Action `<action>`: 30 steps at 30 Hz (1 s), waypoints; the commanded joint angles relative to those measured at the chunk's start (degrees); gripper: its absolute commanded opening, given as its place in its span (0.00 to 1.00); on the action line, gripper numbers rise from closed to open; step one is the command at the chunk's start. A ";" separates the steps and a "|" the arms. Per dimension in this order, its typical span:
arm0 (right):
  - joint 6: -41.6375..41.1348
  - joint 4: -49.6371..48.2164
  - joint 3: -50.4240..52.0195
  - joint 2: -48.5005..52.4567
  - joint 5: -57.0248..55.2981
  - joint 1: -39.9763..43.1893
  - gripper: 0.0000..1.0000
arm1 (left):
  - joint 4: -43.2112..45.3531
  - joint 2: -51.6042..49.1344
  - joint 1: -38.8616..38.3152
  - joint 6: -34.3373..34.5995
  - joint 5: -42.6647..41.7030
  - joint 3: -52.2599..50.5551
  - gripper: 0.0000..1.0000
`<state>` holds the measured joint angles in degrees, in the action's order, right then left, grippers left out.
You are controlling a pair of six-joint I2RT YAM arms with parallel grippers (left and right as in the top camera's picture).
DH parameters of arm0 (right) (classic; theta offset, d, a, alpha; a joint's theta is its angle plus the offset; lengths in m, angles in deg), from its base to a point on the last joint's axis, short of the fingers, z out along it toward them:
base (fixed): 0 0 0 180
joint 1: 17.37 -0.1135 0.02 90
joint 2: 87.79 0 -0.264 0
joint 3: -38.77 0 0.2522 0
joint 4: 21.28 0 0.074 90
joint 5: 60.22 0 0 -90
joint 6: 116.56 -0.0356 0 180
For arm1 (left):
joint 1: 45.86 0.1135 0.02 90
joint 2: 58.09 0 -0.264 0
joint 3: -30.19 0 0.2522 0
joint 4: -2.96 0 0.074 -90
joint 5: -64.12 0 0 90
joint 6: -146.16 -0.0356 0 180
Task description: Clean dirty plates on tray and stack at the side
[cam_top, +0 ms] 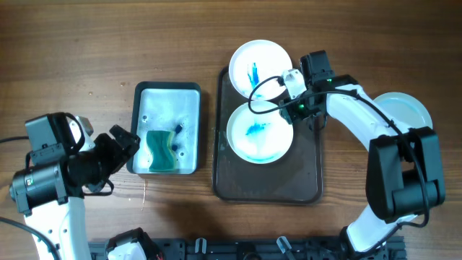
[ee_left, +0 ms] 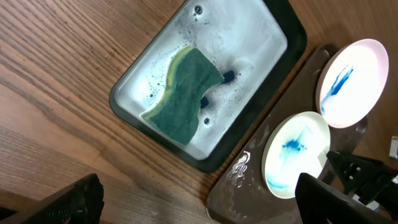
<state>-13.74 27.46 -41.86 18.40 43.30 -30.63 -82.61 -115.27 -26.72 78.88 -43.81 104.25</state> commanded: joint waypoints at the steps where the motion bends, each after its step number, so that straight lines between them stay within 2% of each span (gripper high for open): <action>1: -0.68 0.50 0.26 2.89 1.84 -0.37 0.11 | 0.22 -0.92 0.22 -1.51 -1.14 0.63 0.97; 5: -3.93 1.27 0.26 2.99 1.68 -0.37 0.04 | 0.28 -1.09 0.22 -1.51 -1.14 0.63 0.97; 6: -4.20 1.25 0.26 3.02 1.40 -0.37 0.09 | 0.28 -1.09 0.22 -1.51 -1.11 0.63 0.97; 7: -3.96 1.05 0.26 3.02 1.18 -0.37 0.25 | 0.31 -1.11 0.22 -1.51 -1.14 0.63 0.97; 8: -3.72 0.76 0.26 3.10 0.66 -0.37 0.34 | 0.31 -1.11 0.22 -1.51 -1.14 0.63 0.97; 9: -3.74 0.31 0.26 3.10 -0.61 -0.37 0.34 | 0.31 -1.09 0.22 -1.51 -1.14 0.63 0.98; 10: -3.74 -0.11 0.26 3.13 -1.86 -0.37 0.20 | 0.39 -1.11 0.22 -1.51 -1.14 0.63 0.98; 11: -3.74 -0.39 0.26 3.13 -1.95 -0.37 0.12 | 0.46 -1.11 0.22 -1.51 -1.14 0.63 0.97; 12: -3.80 -0.50 0.26 3.13 -1.79 -0.37 0.08 | 0.48 -1.09 0.22 -1.51 -1.14 0.63 0.98; 15: -6.91 -0.28 0.63 3.13 -1.03 -0.39 0.04 | 0.46 -1.09 0.22 -1.51 -1.14 0.63 0.98; 18: -22.03 -0.37 2.91 3.13 -2.29 -0.31 0.04 | 0.48 -1.11 0.22 -1.51 -1.14 0.63 0.98; 21: -46.18 2.99 6.34 3.10 -4.31 -0.26 0.04 | 0.48 -1.09 0.22 -1.49 -1.14 0.63 0.98; 23: -56.87 4.35 8.57 3.08 -1.97 -0.28 0.04 | 0.46 -1.09 0.22 -1.49 -1.14 0.63 0.98; 25: -59.56 4.07 10.34 3.08 2.95 -0.28 0.04 | 0.46 -1.09 0.22 -1.49 -1.14 0.63 0.99; 28: -58.60 4.02 11.28 2.97 6.93 -0.28 0.04 | 0.46 -1.09 0.22 -1.49 -1.14 0.63 0.99; 29: -57.37 4.04 11.28 2.73 7.13 -0.28 0.06 | 0.46 -1.11 0.22 -1.49 -1.14 0.63 0.99; 30: -54.99 4.00 11.26 2.08 6.99 -0.28 0.12 | 0.46 -1.09 0.22 -1.49 -1.14 0.63 0.99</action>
<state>-65.91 29.80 -34.21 17.98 50.18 -30.61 -82.39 -116.21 -26.72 78.70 -43.83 104.25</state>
